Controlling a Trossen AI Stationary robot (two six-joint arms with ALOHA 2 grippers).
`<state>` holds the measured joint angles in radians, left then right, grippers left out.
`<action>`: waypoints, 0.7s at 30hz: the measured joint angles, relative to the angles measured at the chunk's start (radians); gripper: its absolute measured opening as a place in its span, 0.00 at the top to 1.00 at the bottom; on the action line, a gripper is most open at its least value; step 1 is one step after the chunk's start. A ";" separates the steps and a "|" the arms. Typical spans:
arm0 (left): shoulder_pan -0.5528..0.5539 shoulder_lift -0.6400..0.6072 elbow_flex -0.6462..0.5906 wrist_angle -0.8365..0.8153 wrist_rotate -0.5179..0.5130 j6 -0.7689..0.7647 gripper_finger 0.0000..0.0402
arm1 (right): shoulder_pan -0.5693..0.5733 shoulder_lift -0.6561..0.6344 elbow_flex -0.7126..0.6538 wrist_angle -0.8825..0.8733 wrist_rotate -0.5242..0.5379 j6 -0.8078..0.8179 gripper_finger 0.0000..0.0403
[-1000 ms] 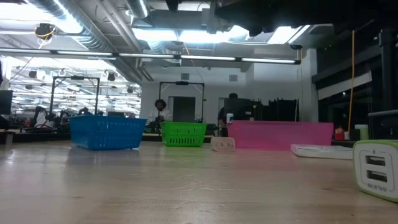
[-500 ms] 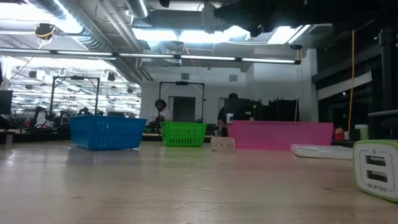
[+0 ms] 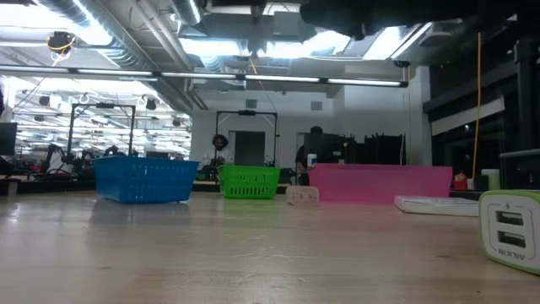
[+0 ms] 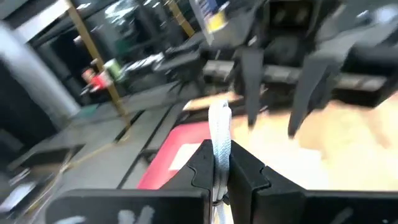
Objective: Pick and place items into bin
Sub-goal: Put the blue charger cable into the green bin
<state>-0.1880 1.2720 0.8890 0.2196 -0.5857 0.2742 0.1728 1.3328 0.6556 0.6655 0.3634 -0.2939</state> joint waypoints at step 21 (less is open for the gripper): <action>0.563 0.010 0.000 -0.245 0.473 -0.351 0.96 | 0.000 -0.073 -0.036 -0.384 0.135 0.241 0.99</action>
<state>0.3745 1.2820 0.8890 -0.0256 -0.1130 -0.0769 0.1726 1.2602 0.6192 0.2813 0.4988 -0.0525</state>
